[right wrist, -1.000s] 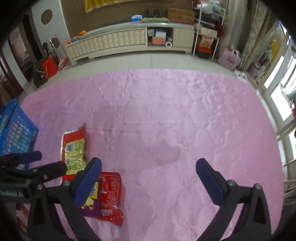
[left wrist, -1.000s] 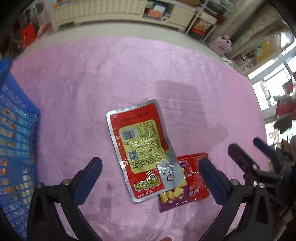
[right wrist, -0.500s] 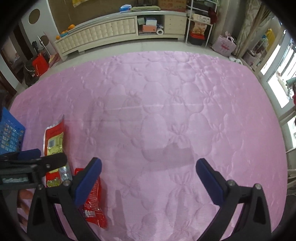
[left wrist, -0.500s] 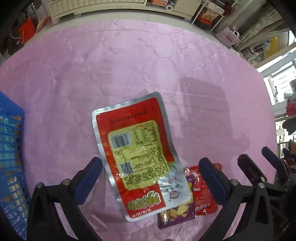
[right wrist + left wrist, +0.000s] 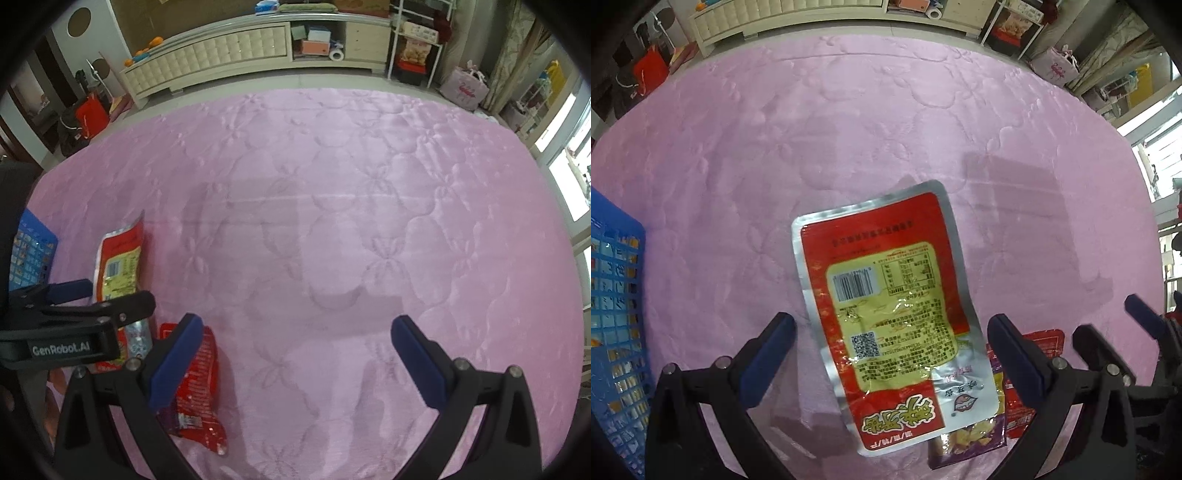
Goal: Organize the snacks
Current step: 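Grasp the large red-and-silver snack pouch with the left tool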
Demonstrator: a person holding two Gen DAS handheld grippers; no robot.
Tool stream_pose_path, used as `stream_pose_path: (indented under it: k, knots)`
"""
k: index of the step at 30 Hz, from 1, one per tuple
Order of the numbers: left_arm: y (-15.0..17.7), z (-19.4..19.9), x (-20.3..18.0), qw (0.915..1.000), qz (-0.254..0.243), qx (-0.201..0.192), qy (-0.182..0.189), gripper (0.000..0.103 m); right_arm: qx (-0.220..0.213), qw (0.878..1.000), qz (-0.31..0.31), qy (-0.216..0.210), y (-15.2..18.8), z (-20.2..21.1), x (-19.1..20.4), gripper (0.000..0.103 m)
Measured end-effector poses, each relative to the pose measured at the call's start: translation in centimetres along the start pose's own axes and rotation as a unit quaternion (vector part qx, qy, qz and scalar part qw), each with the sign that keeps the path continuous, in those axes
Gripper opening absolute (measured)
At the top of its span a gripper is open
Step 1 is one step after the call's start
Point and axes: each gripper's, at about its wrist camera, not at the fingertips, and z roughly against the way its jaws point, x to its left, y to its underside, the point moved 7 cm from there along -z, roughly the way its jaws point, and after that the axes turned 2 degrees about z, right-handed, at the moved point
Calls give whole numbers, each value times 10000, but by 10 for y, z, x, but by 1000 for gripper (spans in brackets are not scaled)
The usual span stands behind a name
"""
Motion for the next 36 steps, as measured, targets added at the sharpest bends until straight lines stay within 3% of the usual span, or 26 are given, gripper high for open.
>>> stream_pose_path:
  k: [5, 9, 13, 15, 21, 28, 36]
  knots:
    - [-4, -4, 2, 9992, -321, 49, -244, 102, 44, 10000, 20, -47, 2, -2, 1, 103]
    - [-2, -1, 0, 9977, -235, -121, -618, 81, 74, 9998, 70, -170, 3, -2, 9, 103]
    - [1, 3, -4, 9977, -400, -89, -546, 69, 92, 9996, 87, -253, 5, -3, 14, 103]
    - [5, 8, -6, 9964, -643, -66, -541, 54, 87, 9994, 80, -324, 5, -2, 14, 103]
    - [7, 12, 6, 9975, -644, -63, -284, 41, 101, 9987, 55, -499, 5, 0, 22, 103]
    - [19, 21, 30, 9984, -565, -27, 9, 37, 221, 9964, 55, -816, 10, -1, 38, 103]
    - [37, 46, 44, 9955, -866, -389, 73, 37, 386, 9939, -103, -1027, 12, -6, 50, 99]
